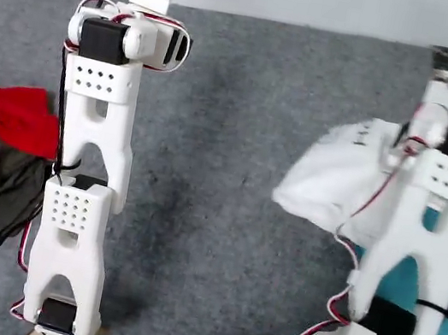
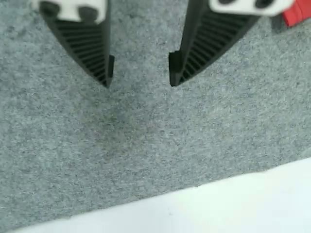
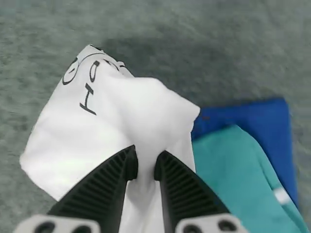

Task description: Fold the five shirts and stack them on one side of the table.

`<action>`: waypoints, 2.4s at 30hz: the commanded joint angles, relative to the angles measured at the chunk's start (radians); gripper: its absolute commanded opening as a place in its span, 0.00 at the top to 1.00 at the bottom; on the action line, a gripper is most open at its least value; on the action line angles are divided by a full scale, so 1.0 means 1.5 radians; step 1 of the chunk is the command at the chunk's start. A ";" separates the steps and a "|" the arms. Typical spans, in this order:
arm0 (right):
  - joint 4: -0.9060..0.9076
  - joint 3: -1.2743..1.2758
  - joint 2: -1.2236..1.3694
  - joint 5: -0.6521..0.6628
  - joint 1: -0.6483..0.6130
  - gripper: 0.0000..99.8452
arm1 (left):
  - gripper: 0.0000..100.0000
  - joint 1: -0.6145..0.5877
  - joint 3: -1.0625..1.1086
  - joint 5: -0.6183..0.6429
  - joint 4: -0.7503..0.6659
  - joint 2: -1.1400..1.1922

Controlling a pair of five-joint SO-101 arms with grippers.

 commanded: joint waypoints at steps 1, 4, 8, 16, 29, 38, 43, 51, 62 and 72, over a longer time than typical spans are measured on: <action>0.015 -0.009 -0.041 -0.007 0.063 0.99 | 0.81 0.005 0.001 -0.006 0.016 -0.047; 0.029 -0.009 -0.040 -0.007 0.113 0.99 | 0.81 0.005 0.001 -0.006 0.016 -0.047; 0.042 -0.008 -0.040 -0.007 0.183 0.99 | 0.81 0.005 0.001 -0.006 0.016 -0.047; 0.066 0.012 -0.043 -0.003 0.310 0.99 | 0.81 0.005 0.001 -0.006 0.016 -0.047; 0.026 0.095 -0.046 -0.006 0.401 0.94 | 0.81 0.005 0.001 -0.006 0.016 -0.047; 0.027 0.097 -0.117 -0.036 0.448 0.80 | 0.81 0.005 0.002 -0.003 0.016 -0.047; 0.053 0.095 -0.187 -0.035 0.445 0.80 | 0.80 -0.004 0.001 -0.003 0.016 -0.066; 0.055 0.137 -0.276 -0.034 0.395 0.80 | 0.80 -0.210 0.156 -0.002 0.016 -0.284; 0.056 0.178 -0.305 -0.033 0.244 0.80 | 0.80 -0.615 0.664 0.068 -0.015 -0.410; 0.083 0.178 -0.306 -0.003 0.197 0.80 | 0.80 -0.788 0.792 0.066 -0.233 -0.409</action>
